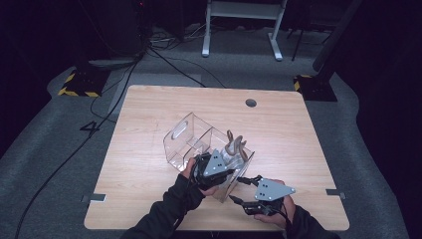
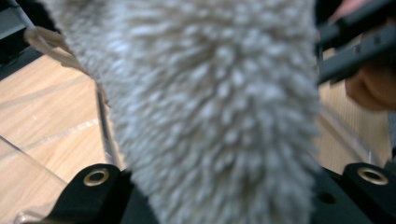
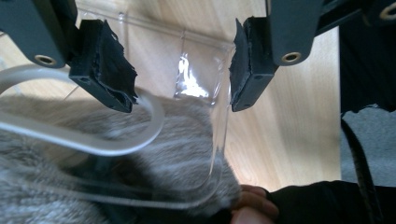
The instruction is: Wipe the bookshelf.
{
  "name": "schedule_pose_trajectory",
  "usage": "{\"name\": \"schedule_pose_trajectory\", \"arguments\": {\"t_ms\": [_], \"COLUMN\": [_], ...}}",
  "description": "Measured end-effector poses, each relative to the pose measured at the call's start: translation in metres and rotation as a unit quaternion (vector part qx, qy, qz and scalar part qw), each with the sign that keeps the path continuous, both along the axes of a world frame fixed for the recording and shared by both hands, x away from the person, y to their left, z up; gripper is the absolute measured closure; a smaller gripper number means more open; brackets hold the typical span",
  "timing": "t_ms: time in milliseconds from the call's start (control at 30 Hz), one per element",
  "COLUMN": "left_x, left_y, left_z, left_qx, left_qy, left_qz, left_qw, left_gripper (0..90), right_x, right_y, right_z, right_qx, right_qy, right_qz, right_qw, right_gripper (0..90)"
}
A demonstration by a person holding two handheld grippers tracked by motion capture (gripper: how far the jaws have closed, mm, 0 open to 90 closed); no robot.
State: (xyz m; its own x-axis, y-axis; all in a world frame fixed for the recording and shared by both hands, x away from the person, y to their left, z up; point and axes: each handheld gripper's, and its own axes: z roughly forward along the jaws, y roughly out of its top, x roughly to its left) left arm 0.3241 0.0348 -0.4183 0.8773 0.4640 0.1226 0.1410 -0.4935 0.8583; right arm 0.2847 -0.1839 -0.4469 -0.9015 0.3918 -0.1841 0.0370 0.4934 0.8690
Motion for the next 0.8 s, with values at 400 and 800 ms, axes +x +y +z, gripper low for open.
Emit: {"name": "schedule_pose_trajectory", "arguments": {"t_ms": [400,800], "left_x": [-0.029,-0.041], "left_y": [0.017,0.037], "left_z": [-0.045,-0.056], "left_qx": [0.05,0.046], "left_qy": [0.027,0.066], "left_qz": [-0.033,-0.047], "left_qw": [0.9978,0.9957], "left_gripper": [78.0,77.8], "right_x": [-0.001,0.008], "right_y": [-0.02,-0.026], "right_z": [0.0,0.001], "right_qx": [0.006,0.019], "right_qy": [0.015,0.009], "right_qz": [-0.025,-0.058], "right_qw": [0.9995,0.9981], "right_gripper": [41.7,38.4]}}
